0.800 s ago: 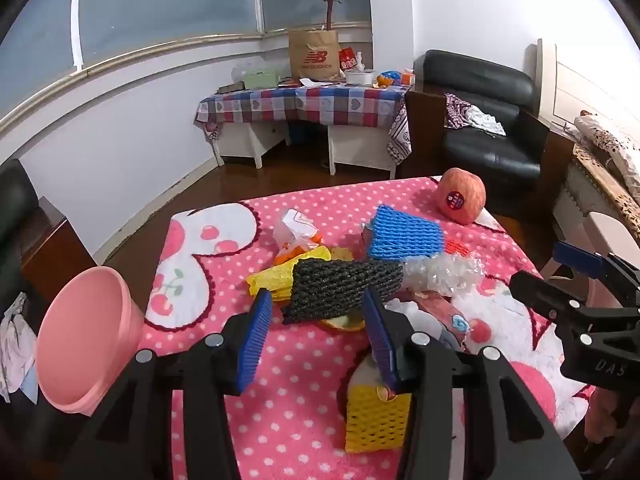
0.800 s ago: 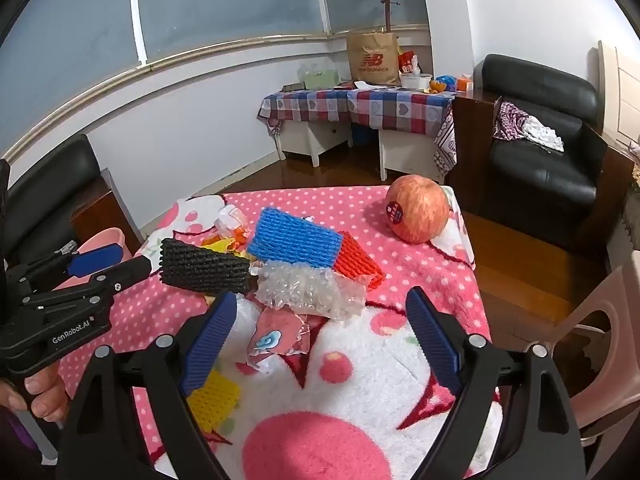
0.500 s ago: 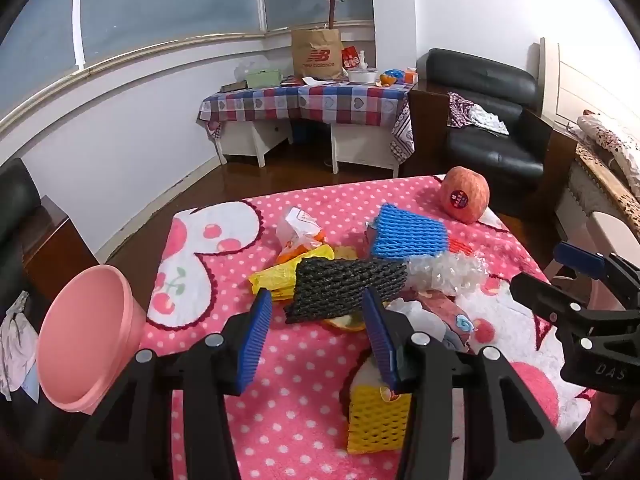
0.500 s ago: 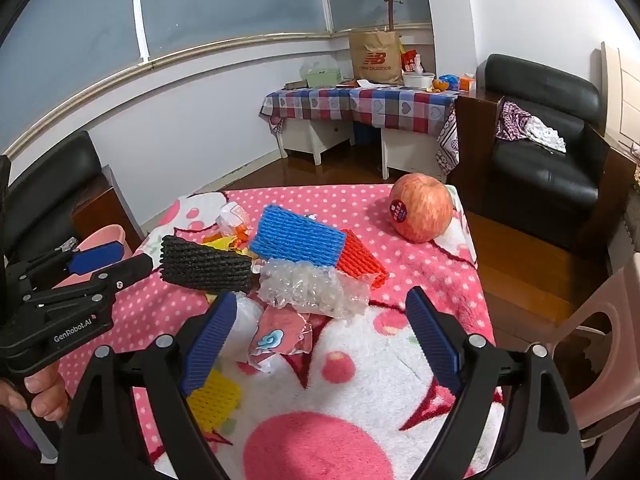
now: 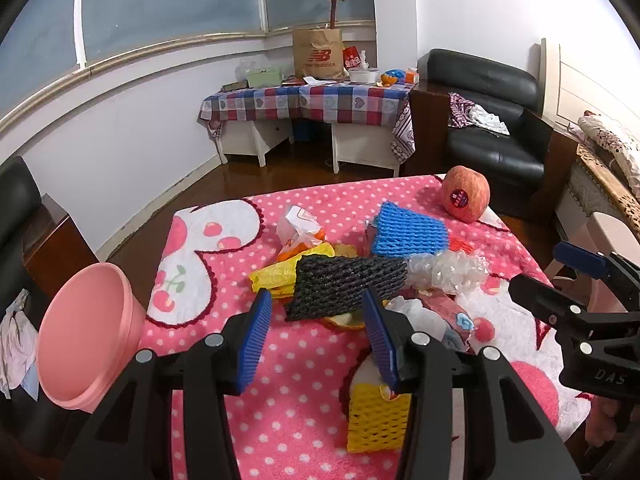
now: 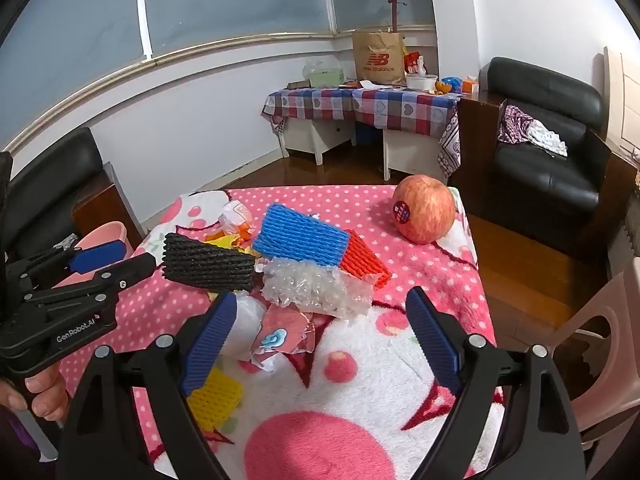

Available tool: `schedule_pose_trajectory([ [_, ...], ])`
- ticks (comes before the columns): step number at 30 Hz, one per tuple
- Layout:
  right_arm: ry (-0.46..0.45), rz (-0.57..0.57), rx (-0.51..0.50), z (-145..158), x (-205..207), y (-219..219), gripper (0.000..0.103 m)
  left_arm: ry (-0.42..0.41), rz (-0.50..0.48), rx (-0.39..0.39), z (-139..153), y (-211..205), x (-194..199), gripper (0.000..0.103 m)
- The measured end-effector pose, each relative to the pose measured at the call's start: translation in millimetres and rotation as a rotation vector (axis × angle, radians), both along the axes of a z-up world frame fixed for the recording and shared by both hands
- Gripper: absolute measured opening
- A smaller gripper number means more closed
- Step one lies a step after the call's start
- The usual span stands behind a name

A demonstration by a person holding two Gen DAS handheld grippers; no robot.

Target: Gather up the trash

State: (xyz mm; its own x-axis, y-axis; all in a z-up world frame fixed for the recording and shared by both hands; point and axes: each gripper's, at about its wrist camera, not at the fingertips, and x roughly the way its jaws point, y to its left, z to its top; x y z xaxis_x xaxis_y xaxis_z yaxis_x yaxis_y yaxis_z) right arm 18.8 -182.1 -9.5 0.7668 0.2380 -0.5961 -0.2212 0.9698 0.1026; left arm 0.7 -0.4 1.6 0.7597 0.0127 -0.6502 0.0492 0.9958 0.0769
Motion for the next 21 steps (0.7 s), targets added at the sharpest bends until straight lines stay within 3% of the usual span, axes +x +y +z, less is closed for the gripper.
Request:
schedule_pose_trajectory([
  [21,-0.01,0.009,-0.011,4.2,-1.3,3.7,0.087,0.003,0.0,-0.002,-2.9,2.6,1.6,0.047],
])
